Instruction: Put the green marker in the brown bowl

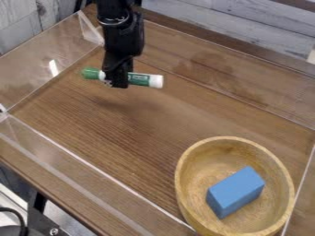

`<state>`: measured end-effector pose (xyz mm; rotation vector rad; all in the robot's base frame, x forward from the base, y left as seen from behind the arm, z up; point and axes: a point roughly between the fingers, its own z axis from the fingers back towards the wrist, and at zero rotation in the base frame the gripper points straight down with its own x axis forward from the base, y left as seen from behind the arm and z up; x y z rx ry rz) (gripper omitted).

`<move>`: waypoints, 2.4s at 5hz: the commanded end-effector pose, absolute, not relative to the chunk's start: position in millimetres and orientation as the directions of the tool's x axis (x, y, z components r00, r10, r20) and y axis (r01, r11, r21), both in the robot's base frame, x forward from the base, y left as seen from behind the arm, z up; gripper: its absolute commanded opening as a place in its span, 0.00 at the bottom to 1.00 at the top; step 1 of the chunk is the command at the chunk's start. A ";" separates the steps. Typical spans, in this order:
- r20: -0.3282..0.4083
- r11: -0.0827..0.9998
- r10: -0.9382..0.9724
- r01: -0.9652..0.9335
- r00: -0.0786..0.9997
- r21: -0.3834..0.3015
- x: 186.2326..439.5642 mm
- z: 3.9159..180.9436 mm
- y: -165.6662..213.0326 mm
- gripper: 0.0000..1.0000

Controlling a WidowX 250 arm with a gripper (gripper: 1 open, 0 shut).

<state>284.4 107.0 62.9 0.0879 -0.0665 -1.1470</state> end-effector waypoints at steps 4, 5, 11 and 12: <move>0.028 0.371 -0.927 0.906 0.373 0.203 291.6 82.0 116.3 0.00; 0.033 0.372 -0.927 0.904 0.374 0.210 287.3 85.3 108.6 0.00; 0.067 0.398 -0.916 0.881 0.395 0.254 270.1 99.0 55.6 0.00; 0.077 0.413 -0.910 0.872 0.408 0.263 267.1 102.3 41.6 0.00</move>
